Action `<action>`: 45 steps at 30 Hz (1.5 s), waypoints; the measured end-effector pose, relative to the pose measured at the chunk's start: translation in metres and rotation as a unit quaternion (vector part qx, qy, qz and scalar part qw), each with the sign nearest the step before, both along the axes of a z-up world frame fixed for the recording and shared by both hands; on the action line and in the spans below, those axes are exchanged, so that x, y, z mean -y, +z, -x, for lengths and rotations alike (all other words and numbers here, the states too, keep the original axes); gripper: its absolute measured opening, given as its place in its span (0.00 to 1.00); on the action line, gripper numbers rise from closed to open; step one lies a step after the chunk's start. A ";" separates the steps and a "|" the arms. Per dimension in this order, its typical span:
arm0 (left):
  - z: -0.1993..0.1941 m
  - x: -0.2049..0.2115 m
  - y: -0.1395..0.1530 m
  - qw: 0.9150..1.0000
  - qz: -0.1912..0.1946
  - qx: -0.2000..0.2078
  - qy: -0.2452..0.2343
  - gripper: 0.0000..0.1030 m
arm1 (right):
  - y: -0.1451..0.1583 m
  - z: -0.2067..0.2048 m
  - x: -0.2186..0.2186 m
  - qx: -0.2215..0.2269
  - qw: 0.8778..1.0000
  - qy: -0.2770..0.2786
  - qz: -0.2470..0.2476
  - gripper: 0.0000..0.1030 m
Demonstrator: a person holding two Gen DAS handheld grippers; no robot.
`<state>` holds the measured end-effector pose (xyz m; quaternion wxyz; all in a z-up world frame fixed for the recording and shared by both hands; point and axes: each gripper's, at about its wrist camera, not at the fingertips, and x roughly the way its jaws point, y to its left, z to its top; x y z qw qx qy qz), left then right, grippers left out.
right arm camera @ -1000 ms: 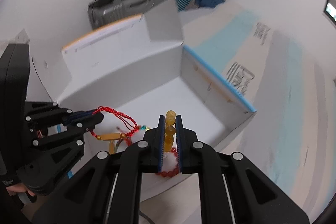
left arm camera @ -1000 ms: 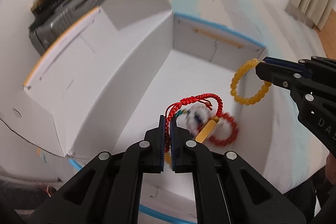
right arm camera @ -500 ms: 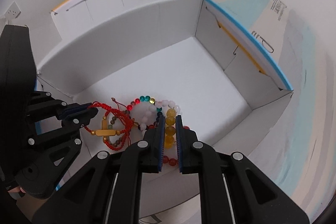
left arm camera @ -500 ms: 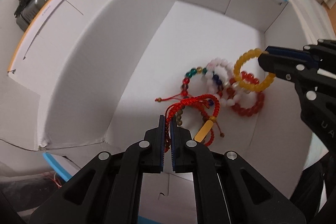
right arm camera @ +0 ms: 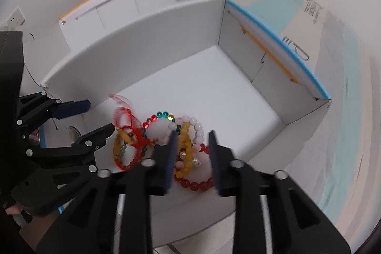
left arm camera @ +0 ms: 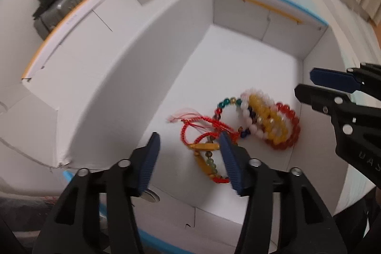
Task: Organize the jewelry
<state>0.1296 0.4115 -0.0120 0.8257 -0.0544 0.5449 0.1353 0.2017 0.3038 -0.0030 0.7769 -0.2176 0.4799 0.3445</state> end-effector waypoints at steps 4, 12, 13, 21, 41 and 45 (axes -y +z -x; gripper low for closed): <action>0.013 -0.001 0.017 0.999 -0.004 0.034 0.025 0.73 | 0.017 0.003 0.013 0.018 0.999 -0.012 -0.027 0.54; 0.044 0.012 0.046 0.996 -0.007 0.077 0.042 0.94 | 0.046 0.028 0.033 0.051 0.997 -0.011 -0.058 0.85; 0.049 0.015 0.049 0.995 -0.010 0.084 0.045 0.94 | 0.048 0.030 0.036 0.052 0.997 -0.011 -0.062 0.86; 0.094 0.034 0.074 0.989 -0.020 0.127 0.071 0.94 | 0.058 0.061 0.069 0.078 0.994 -0.015 -0.074 0.93; 0.185 0.073 0.078 0.982 -0.011 0.155 0.112 0.94 | 0.054 0.144 0.130 0.124 0.987 -0.056 -0.083 0.93; 0.191 0.076 0.075 0.981 -0.017 0.152 0.119 0.94 | 0.057 0.152 0.134 0.133 0.985 -0.062 -0.086 0.93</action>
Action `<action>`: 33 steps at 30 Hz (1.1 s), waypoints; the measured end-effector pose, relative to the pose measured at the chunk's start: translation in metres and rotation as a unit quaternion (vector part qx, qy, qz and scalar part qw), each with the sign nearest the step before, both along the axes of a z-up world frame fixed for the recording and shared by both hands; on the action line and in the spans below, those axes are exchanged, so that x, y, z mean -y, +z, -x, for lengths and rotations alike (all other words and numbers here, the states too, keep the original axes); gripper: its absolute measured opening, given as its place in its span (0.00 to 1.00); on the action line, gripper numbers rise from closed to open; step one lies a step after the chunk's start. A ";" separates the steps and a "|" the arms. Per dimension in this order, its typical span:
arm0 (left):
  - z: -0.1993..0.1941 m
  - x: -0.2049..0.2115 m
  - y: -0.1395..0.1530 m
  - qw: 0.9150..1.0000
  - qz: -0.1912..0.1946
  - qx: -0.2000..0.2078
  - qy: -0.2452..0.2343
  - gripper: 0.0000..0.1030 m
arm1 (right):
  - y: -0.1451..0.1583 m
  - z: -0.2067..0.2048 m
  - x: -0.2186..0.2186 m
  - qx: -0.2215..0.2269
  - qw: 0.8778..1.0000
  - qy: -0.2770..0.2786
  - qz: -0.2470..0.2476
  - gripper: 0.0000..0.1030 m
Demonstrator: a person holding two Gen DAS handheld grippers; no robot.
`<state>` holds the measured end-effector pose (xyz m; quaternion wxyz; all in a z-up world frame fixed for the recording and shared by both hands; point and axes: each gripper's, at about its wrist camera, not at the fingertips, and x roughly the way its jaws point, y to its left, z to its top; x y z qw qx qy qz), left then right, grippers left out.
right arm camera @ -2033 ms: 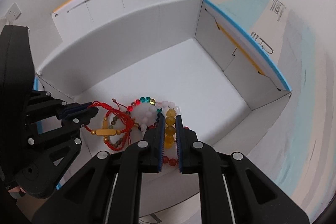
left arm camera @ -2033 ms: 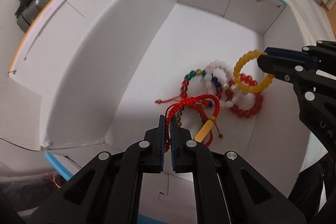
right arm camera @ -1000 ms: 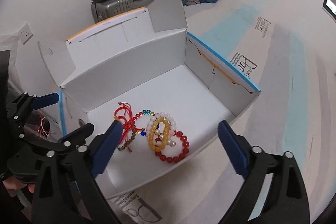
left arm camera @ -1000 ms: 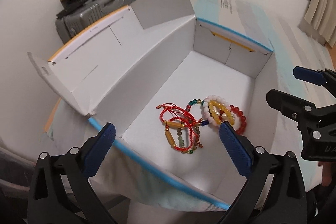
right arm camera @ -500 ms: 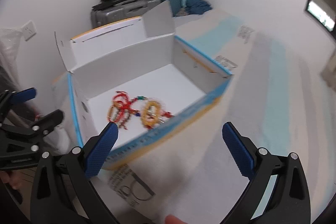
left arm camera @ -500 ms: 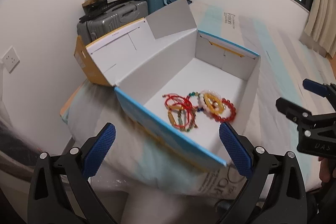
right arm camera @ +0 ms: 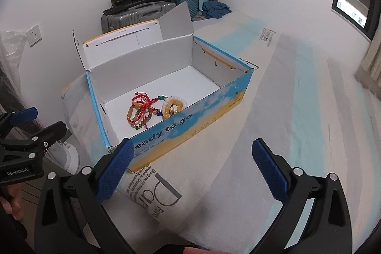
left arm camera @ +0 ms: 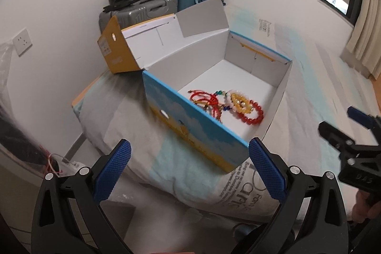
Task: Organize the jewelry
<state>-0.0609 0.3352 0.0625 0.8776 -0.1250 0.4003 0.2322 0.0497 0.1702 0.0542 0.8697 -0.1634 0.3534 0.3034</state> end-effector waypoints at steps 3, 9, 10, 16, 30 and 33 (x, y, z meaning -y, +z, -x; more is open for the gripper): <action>0.001 0.005 -0.002 1.000 -0.007 -0.004 -0.001 0.94 | 0.003 0.003 0.001 0.003 1.000 -0.003 -0.003 0.93; -0.001 0.009 -0.001 1.000 -0.004 -0.003 0.000 0.94 | 0.005 0.002 0.006 0.002 1.000 -0.008 -0.008 0.93; -0.001 0.009 -0.001 1.000 -0.005 -0.002 0.003 0.94 | 0.005 0.002 0.008 0.001 1.000 -0.009 -0.008 0.93; -0.003 0.012 0.000 1.000 -0.008 -0.001 -0.001 0.94 | 0.003 -0.001 0.010 -0.004 1.000 -0.013 -0.007 0.93; -0.006 0.021 0.002 1.000 -0.014 -0.001 -0.005 0.94 | 0.002 -0.001 0.009 -0.007 1.000 -0.016 -0.006 0.93; -0.006 0.023 0.002 1.000 -0.015 -0.001 -0.008 0.94 | 0.002 -0.001 0.009 -0.006 1.000 -0.017 -0.007 0.93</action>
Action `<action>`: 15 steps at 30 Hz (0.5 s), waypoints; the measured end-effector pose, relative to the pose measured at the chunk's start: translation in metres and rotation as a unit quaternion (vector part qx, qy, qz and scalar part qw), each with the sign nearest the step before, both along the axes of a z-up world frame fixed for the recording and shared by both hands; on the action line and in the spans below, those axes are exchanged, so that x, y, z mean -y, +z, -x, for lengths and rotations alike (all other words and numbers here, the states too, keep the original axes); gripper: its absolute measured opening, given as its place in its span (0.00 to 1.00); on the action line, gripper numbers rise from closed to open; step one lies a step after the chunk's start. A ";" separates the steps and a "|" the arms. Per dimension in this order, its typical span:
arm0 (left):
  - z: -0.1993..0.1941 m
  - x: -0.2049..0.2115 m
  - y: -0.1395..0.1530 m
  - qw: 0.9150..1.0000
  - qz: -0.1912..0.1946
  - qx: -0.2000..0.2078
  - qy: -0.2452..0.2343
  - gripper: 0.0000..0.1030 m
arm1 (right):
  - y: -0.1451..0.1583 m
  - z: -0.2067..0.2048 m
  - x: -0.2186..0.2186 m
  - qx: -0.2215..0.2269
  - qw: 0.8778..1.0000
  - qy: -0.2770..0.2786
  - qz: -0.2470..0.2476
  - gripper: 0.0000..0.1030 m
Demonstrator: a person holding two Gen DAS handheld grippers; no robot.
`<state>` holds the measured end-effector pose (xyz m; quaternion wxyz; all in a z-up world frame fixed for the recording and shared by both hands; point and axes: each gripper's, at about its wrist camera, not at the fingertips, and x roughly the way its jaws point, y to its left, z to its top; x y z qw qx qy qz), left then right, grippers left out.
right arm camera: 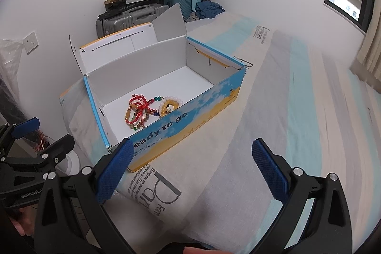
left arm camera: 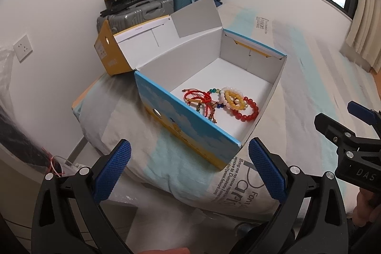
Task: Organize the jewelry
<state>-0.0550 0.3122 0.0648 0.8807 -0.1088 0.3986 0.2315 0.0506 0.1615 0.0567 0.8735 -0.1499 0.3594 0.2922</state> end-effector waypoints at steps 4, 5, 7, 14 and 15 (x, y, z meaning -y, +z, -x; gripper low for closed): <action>0.000 0.000 -0.001 1.000 0.005 0.000 0.000 0.94 | 0.000 0.000 0.000 0.000 1.000 0.000 -0.001 0.93; 0.000 0.000 -0.001 1.000 0.004 -0.001 0.000 0.94 | 0.000 0.000 0.000 0.000 1.000 0.000 -0.001 0.93; 0.000 0.001 -0.001 1.000 0.002 -0.002 -0.002 0.94 | 0.000 0.000 0.000 0.000 1.000 0.000 0.000 0.93; 0.002 0.002 0.000 1.000 -0.003 -0.002 -0.004 0.94 | 0.001 0.001 0.001 -0.002 1.000 0.000 -0.002 0.93; 0.001 0.003 0.000 1.000 -0.003 -0.002 -0.003 0.94 | 0.001 0.001 0.002 -0.002 1.000 0.000 -0.001 0.93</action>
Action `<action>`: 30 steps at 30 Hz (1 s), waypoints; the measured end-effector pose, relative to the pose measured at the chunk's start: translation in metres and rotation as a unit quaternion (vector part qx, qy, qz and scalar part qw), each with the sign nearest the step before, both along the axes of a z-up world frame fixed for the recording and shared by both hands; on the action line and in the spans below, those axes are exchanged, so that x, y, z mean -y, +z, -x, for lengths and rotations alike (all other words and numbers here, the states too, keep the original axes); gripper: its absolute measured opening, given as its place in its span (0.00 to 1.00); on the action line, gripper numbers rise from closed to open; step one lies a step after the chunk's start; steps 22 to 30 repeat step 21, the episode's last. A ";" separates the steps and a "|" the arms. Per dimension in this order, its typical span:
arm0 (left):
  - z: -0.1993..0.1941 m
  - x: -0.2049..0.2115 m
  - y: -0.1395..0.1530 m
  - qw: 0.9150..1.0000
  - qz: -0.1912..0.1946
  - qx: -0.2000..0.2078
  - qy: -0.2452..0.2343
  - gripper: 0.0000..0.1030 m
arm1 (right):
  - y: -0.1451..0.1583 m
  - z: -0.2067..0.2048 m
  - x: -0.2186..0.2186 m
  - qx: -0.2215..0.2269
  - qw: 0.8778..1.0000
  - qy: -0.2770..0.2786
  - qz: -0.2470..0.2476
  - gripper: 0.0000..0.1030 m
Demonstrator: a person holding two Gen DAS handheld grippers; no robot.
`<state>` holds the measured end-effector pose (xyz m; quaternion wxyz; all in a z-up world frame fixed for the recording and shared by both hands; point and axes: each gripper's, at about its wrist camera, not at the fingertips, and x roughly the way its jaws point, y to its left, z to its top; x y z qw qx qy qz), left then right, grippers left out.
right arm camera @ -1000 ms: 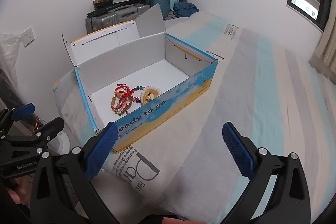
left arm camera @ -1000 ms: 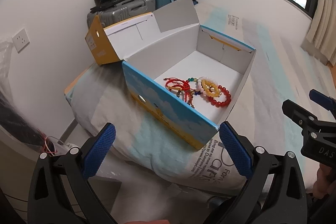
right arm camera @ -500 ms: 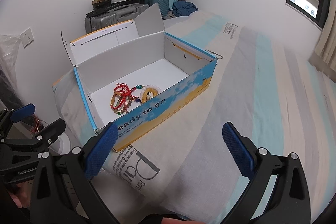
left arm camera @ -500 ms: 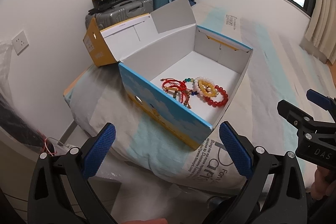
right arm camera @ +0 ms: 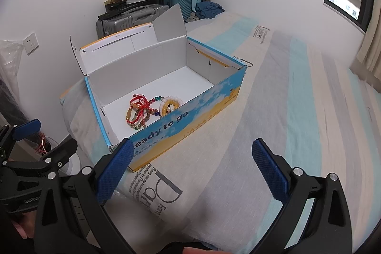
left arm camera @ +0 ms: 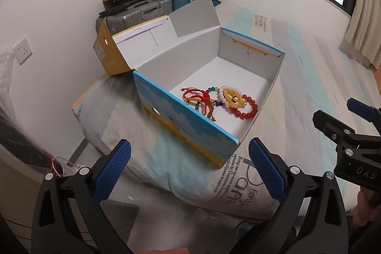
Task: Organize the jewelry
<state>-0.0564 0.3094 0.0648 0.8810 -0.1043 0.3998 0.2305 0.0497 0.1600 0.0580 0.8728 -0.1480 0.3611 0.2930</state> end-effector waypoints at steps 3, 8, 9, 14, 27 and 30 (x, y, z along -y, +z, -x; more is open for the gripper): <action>0.000 0.000 0.000 1.000 0.001 0.001 -0.002 0.94 | 0.000 0.000 0.000 0.000 1.000 0.000 0.000 0.93; 0.000 0.003 0.000 1.000 0.006 0.003 -0.003 0.94 | 0.000 0.000 0.000 0.001 1.000 -0.001 0.000 0.93; 0.000 0.004 0.000 1.000 0.006 0.005 -0.004 0.94 | 0.000 0.000 0.001 -0.001 1.000 -0.001 -0.001 0.93; -0.001 0.005 -0.001 1.000 0.014 0.000 -0.011 0.94 | 0.000 0.001 0.002 0.001 1.000 -0.003 -0.001 0.93; 0.000 0.004 -0.002 1.000 0.016 -0.002 -0.004 0.94 | 0.000 0.003 0.004 -0.001 1.000 -0.007 -0.002 0.93; 0.000 0.004 -0.002 1.000 0.016 -0.002 -0.004 0.94 | 0.000 0.003 0.004 -0.001 1.000 -0.007 -0.002 0.93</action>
